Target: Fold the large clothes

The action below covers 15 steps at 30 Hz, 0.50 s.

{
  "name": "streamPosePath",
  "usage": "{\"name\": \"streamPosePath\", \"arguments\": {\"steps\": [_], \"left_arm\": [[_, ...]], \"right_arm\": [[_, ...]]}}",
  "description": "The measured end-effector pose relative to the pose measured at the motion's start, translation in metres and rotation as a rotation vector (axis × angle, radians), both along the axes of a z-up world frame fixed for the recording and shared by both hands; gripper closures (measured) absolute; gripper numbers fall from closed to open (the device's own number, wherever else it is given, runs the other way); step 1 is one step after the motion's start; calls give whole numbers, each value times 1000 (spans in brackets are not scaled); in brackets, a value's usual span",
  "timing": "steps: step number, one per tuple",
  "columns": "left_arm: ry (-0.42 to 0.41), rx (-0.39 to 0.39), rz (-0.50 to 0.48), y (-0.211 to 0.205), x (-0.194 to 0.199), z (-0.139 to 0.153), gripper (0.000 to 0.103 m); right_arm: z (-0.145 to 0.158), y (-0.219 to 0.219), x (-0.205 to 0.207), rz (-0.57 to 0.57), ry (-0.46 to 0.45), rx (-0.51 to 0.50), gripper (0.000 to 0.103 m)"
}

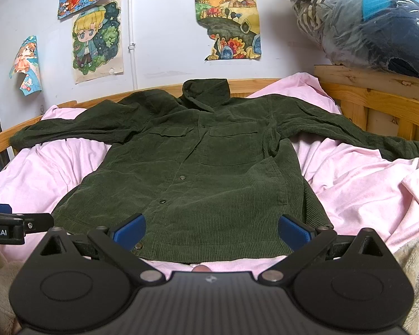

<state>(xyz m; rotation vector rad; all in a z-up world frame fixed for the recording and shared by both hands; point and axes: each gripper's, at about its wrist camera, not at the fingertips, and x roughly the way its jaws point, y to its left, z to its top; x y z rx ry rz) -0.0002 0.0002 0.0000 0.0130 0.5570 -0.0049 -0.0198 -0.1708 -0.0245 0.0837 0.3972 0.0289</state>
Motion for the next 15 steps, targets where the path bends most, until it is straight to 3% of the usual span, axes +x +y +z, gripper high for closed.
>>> {"name": "streamPosePath", "arguments": {"steps": [15], "left_arm": [[1, 0, 0, 0, 0, 0, 1]], "right_arm": [[0, 0, 1, -1, 1, 0, 0]]}}
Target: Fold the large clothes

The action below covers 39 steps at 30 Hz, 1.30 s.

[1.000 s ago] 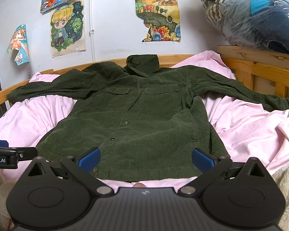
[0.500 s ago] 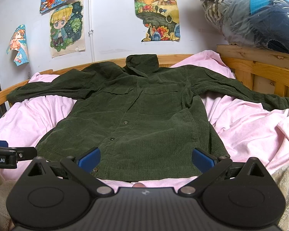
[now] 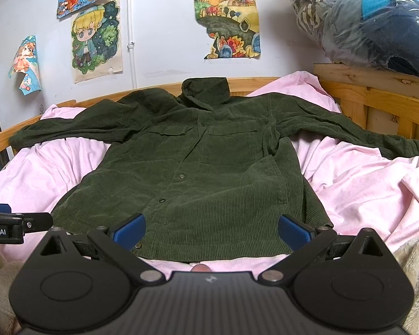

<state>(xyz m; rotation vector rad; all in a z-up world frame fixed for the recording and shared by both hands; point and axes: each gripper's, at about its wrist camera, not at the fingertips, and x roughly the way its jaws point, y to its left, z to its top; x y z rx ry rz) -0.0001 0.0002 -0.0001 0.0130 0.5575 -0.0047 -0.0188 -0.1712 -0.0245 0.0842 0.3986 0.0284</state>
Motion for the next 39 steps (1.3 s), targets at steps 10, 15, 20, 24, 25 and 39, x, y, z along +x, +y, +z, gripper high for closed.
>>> {"name": "streamPosePath", "arguments": {"steps": [10, 15, 20, 24, 25, 39], "left_arm": [[0, 0, 0, 0, 0, 0, 1], [1, 0, 0, 0, 0, 0, 1], [10, -5, 7, 2, 6, 0, 1], [16, -8, 25, 6, 23, 8, 1], [16, -4, 24, 6, 29, 11, 1], [11, 111, -75, -1, 132, 23, 0]], "right_arm": [[6, 2, -2, -1, 3, 1, 0], [-1, -1, 2, -5, 8, -1, 0], [10, -16, 7, -51, 15, 64, 0], [27, -47, 17, -147, -8, 150, 0], [32, -58, 19, -171, -19, 168, 0], [37, -242, 70, -663, -128, 372, 3]]}}
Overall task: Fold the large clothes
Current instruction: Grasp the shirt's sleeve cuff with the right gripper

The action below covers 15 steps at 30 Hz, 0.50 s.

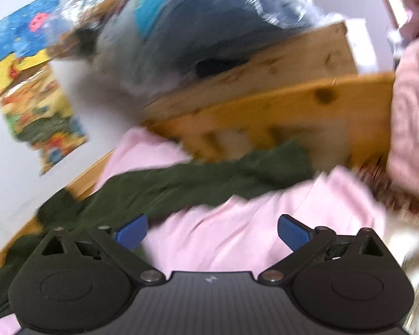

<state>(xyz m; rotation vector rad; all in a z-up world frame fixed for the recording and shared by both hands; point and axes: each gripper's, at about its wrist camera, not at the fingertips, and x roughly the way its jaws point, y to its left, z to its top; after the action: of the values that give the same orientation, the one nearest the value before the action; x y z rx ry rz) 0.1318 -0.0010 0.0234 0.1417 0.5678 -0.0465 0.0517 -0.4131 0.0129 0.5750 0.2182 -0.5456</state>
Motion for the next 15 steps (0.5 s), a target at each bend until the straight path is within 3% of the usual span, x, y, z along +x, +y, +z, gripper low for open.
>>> {"name": "streamPosePath", "arguments": {"steps": [5, 9, 15], "left_arm": [[-84, -19, 55, -1, 20, -21, 0], [-65, -83, 61, 6, 28, -31, 0], [5, -88, 73, 8, 42, -50, 0]], "right_arm": [[-11, -39, 33, -88, 45, -70, 10], [-27, -67, 70, -160, 135, -156, 18], [-49, -96, 108, -257, 248, -136, 36]]}}
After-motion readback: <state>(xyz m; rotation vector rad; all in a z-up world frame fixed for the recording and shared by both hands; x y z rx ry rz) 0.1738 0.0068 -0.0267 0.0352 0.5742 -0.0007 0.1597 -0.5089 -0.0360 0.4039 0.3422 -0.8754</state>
